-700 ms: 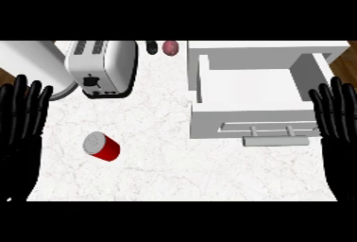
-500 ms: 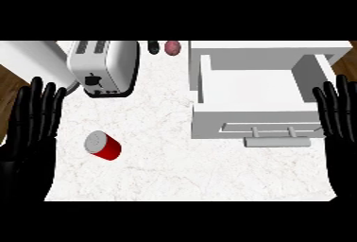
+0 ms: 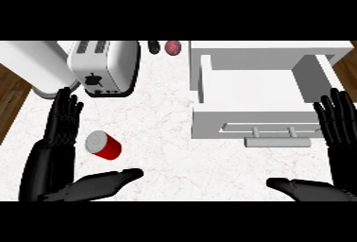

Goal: Pick up the can, place it into the drawer and close the drawer

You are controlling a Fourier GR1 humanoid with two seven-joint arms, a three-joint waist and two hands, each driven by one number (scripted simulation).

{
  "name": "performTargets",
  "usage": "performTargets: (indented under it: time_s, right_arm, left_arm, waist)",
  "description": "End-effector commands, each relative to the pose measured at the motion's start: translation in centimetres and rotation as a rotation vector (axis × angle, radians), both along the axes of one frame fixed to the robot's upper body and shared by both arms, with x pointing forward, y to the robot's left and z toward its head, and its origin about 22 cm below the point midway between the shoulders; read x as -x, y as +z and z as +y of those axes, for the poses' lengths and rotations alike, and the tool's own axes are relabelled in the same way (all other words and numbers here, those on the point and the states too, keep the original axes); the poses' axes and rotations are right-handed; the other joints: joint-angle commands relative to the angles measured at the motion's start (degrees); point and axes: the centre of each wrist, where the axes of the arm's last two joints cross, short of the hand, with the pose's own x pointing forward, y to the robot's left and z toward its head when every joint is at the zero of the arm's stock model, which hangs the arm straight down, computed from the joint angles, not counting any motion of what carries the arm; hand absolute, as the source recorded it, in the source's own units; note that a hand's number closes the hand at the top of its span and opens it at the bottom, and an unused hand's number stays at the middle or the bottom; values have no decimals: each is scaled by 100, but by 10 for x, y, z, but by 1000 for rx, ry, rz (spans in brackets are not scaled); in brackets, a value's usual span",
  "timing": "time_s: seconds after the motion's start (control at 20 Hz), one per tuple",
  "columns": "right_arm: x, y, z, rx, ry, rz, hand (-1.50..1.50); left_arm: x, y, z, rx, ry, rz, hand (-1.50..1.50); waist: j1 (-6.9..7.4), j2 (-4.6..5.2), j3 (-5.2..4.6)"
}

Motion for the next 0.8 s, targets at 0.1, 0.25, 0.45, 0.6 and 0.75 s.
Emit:
performTargets:
  time_s: [0.1, 0.25, 0.45, 0.6, 0.75]
  right_arm:
    - [14, 2, -17, 0, -22, 51, -150]
    - [23, -22, -18, -12, -19, 57, -150]
    - [23, -11, -17, -6, -14, 42, -150]
    - [26, -35, -7, -7, -18, 48, -150]
    - [41, -29, -21, -13, -18, 39, -150]
  left_arm:
    - [36, 12, -15, 12, 44, 63, -150]
    - [15, 23, -10, 23, 63, 54, -150]
    - [19, 29, -7, 60, 102, 86, -150]
    - [14, 7, -17, 74, 100, 108, -150]
    - [11, 17, 15, 51, 120, 98, -150]
  waist:
    - [29, -14, -6]
    - [6, -6, -6]
    - [12, -6, -6]
    - [12, -4, -7]
    - [6, -5, -7]
